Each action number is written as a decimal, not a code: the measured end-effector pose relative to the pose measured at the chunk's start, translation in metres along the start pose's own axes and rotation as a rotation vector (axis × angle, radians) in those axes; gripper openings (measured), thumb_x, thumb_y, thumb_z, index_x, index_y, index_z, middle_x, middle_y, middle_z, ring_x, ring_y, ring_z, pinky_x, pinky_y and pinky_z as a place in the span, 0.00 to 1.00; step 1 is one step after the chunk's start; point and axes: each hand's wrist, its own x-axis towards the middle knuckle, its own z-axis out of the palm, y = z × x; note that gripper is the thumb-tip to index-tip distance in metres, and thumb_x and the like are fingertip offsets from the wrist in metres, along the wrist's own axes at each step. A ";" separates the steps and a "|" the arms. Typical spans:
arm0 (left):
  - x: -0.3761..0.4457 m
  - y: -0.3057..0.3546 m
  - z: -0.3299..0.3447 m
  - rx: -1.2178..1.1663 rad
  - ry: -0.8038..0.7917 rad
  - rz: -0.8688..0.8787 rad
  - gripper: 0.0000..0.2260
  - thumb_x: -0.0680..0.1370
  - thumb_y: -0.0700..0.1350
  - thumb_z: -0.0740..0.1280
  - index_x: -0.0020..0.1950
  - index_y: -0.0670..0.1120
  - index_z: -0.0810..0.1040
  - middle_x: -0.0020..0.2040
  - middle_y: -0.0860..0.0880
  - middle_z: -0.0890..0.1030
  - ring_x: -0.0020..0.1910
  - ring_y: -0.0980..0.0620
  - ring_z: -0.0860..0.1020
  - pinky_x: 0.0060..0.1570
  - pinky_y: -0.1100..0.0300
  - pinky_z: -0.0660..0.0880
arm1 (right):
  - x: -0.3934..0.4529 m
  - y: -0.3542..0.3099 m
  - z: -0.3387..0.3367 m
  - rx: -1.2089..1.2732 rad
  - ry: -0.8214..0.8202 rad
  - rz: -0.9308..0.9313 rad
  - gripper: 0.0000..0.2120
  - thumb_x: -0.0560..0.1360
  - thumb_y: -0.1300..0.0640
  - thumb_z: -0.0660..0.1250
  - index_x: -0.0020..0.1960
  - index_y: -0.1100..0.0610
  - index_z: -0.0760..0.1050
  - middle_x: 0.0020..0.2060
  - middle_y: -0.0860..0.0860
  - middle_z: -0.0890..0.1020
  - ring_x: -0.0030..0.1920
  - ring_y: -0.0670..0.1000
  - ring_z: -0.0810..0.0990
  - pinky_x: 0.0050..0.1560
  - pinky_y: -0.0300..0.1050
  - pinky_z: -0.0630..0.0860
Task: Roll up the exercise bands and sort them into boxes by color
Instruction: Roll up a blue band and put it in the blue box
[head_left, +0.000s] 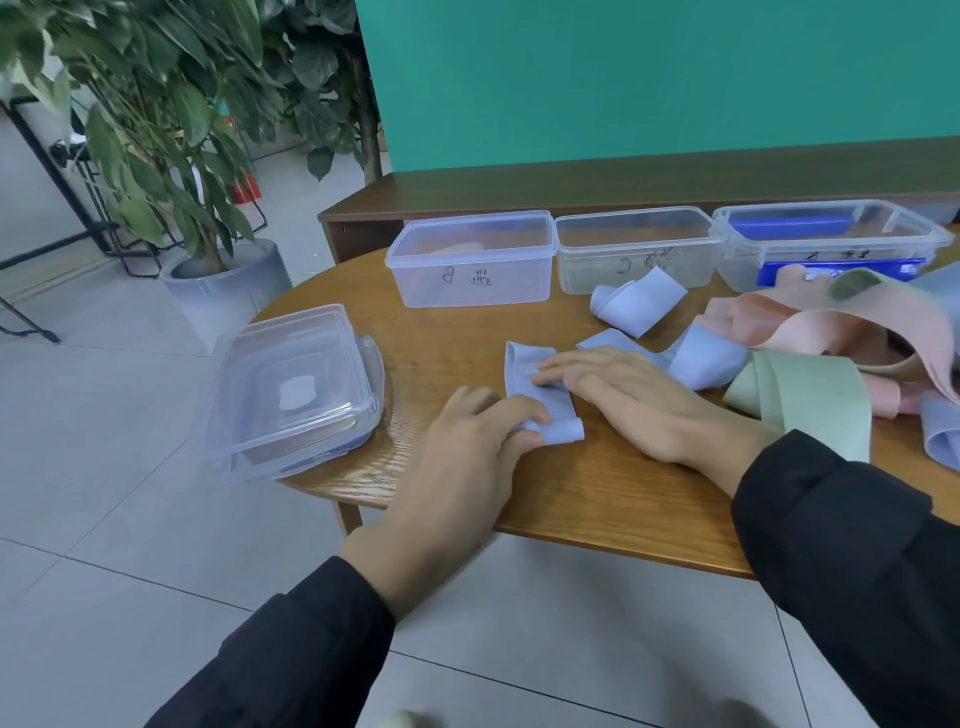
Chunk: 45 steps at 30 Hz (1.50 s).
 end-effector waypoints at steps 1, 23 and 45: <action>0.001 -0.001 0.000 0.011 -0.003 -0.004 0.12 0.80 0.51 0.62 0.57 0.51 0.83 0.45 0.50 0.78 0.49 0.48 0.74 0.48 0.56 0.70 | 0.000 0.000 0.000 0.003 -0.001 0.001 0.34 0.73 0.35 0.39 0.69 0.39 0.73 0.69 0.33 0.71 0.73 0.36 0.62 0.77 0.52 0.56; 0.026 -0.006 0.006 -0.095 0.003 -0.112 0.02 0.79 0.49 0.70 0.50 0.53 0.81 0.45 0.53 0.77 0.47 0.55 0.75 0.49 0.56 0.73 | -0.001 -0.006 -0.002 0.000 0.003 0.035 0.27 0.81 0.35 0.44 0.69 0.39 0.74 0.71 0.37 0.71 0.72 0.39 0.64 0.76 0.53 0.57; 0.037 -0.021 0.011 0.007 0.022 -0.066 0.06 0.81 0.47 0.67 0.57 0.52 0.81 0.51 0.53 0.77 0.55 0.52 0.71 0.53 0.55 0.71 | 0.005 0.001 -0.002 -0.164 -0.031 -0.016 0.47 0.60 0.16 0.58 0.73 0.37 0.67 0.72 0.35 0.69 0.74 0.41 0.63 0.75 0.50 0.58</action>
